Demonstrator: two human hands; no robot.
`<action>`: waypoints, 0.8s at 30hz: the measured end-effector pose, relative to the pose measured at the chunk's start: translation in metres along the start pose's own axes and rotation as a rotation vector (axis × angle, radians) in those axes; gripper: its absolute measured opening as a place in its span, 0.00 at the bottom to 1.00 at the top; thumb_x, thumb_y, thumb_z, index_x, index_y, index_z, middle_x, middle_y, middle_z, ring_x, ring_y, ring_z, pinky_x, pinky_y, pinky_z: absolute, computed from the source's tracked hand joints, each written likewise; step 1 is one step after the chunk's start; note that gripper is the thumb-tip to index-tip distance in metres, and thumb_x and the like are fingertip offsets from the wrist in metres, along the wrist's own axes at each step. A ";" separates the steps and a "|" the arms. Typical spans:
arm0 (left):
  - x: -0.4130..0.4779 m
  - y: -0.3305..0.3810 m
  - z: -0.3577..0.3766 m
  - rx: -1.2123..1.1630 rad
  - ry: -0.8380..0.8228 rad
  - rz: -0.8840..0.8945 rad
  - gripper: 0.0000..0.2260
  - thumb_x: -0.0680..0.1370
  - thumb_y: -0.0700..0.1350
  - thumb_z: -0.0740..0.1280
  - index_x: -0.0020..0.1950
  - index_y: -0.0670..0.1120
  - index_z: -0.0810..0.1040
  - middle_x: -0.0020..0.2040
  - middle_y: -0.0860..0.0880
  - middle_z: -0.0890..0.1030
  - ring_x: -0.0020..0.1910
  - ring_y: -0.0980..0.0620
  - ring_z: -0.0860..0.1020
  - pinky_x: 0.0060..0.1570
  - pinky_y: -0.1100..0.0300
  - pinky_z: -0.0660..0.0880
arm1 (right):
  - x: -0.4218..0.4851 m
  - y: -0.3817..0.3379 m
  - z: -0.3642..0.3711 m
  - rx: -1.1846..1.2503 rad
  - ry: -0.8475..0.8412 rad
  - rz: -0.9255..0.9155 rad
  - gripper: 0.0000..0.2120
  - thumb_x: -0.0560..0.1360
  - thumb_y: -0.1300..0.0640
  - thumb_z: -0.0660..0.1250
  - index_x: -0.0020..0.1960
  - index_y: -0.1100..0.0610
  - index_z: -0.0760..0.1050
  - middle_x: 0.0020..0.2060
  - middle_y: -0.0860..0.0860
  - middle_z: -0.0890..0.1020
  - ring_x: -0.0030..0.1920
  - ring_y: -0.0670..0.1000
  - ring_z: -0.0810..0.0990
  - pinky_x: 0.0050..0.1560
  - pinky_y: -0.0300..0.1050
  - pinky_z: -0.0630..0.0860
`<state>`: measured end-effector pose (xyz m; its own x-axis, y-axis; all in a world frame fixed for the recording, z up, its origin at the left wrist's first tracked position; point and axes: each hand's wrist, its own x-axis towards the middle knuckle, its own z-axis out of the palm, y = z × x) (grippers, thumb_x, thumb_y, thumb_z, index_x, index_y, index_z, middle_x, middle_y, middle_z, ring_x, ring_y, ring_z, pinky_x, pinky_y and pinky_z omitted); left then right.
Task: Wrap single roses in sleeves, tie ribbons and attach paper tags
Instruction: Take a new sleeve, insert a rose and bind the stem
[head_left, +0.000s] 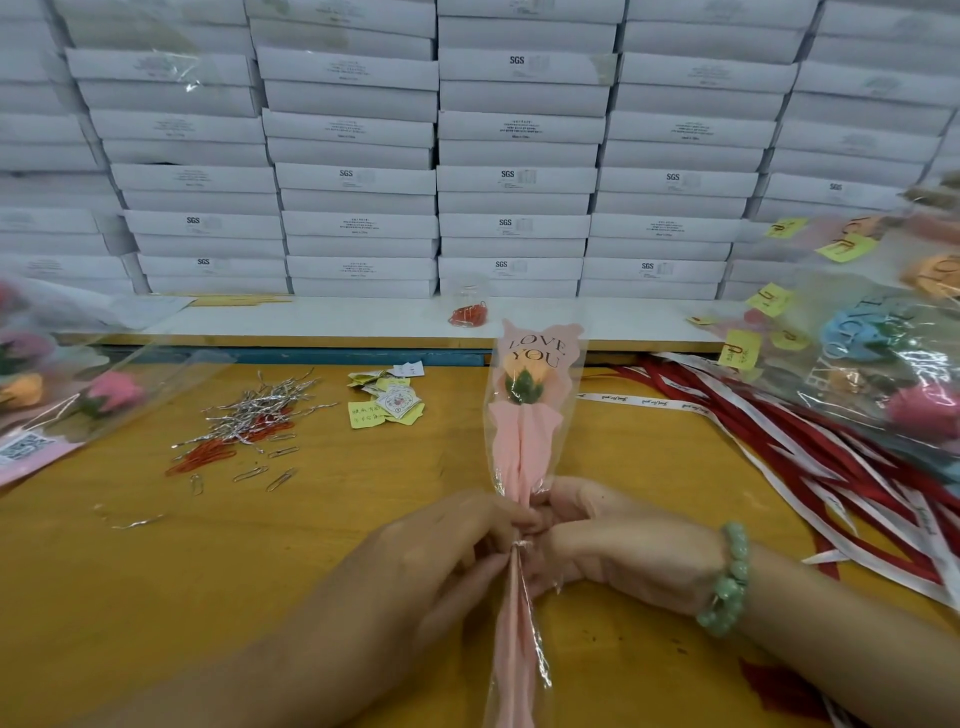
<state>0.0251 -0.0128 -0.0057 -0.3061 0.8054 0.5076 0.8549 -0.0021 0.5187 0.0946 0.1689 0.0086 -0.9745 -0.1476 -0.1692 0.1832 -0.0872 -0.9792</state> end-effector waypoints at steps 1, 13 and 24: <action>0.000 -0.003 0.000 -0.021 -0.010 -0.014 0.04 0.80 0.53 0.59 0.52 0.63 0.67 0.57 0.59 0.80 0.53 0.59 0.78 0.50 0.64 0.74 | 0.000 0.001 -0.001 0.009 -0.001 -0.002 0.20 0.67 0.71 0.64 0.58 0.65 0.71 0.43 0.55 0.82 0.41 0.50 0.82 0.45 0.42 0.81; 0.002 -0.020 -0.009 -0.091 0.017 0.069 0.02 0.78 0.48 0.65 0.47 0.54 0.73 0.54 0.63 0.80 0.55 0.60 0.79 0.50 0.70 0.72 | 0.001 0.004 -0.016 0.161 -0.175 -0.036 0.18 0.70 0.61 0.74 0.58 0.62 0.75 0.52 0.56 0.83 0.52 0.53 0.82 0.52 0.44 0.79; 0.003 -0.017 -0.008 -0.230 0.015 -0.038 0.01 0.77 0.51 0.64 0.47 0.55 0.73 0.57 0.61 0.82 0.58 0.57 0.79 0.53 0.65 0.74 | 0.003 0.006 -0.014 0.139 -0.087 -0.060 0.11 0.71 0.67 0.66 0.52 0.60 0.77 0.43 0.53 0.83 0.45 0.48 0.83 0.44 0.38 0.81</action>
<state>0.0064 -0.0155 -0.0077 -0.3443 0.7983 0.4941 0.7252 -0.1081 0.6800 0.0914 0.1816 0.0006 -0.9703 -0.2227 -0.0947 0.1472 -0.2327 -0.9613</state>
